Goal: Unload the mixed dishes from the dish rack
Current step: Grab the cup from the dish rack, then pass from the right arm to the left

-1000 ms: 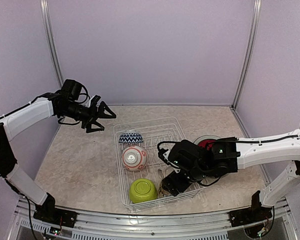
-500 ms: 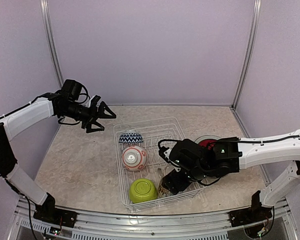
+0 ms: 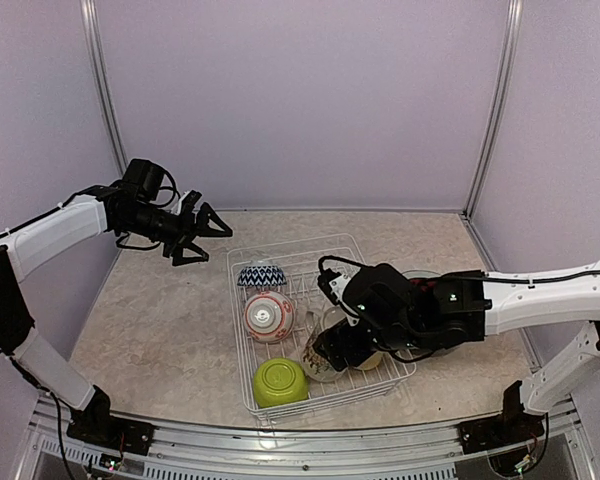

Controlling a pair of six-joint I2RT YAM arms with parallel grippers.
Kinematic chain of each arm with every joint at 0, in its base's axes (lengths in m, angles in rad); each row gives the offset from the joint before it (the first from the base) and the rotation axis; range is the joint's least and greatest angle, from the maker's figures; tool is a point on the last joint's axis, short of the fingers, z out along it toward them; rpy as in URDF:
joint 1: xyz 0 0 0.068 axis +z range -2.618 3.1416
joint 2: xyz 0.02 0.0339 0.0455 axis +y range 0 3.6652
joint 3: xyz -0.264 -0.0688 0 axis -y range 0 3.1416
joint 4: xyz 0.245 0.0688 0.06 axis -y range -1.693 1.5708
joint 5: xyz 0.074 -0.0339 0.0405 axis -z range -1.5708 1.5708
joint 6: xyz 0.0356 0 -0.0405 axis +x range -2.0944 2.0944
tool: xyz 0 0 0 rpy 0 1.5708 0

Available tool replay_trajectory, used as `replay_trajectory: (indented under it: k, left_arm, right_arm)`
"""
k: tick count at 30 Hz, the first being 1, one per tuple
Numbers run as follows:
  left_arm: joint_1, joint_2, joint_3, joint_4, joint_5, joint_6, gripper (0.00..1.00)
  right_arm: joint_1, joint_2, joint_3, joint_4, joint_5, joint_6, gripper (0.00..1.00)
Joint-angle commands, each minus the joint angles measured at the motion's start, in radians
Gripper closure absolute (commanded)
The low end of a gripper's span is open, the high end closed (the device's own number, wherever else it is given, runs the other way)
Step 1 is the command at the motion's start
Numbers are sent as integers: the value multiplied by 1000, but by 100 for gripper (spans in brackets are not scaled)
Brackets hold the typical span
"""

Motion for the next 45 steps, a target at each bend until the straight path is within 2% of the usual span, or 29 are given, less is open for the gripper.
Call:
replay_trajectory:
  k: [1, 10, 18, 24, 28, 31, 36, 45]
  left_arm:
    - [-6, -5, 23, -12, -13, 11, 1]
    - [-5, -16, 25, -15, -27, 13, 1]
    - [-1, -70, 5, 27, -19, 13, 1]
    - [0, -145, -71, 213, 216, -43, 1]
    - [0, -148, -122, 412, 414, -159, 1]
    - [-3, -141, -161, 556, 508, -258, 1]
    - [-8, -151, -206, 714, 565, -364, 1]
    - [-9, -125, -227, 801, 590, -444, 1]
  right_arm:
    - [-27, -52, 52, 108, 78, 37, 100]
    - [-112, -156, -29, 282, 16, 73, 100]
    - [-280, -231, -164, 573, -166, 210, 100]
    - [-378, -197, -193, 776, -284, 288, 100]
    - [-399, -155, -178, 905, -299, 306, 100]
    - [-407, -104, -138, 958, -312, 318, 100]
    - [-411, -10, -85, 1117, -362, 341, 100]
    - [-411, 162, 10, 1358, -434, 404, 100]
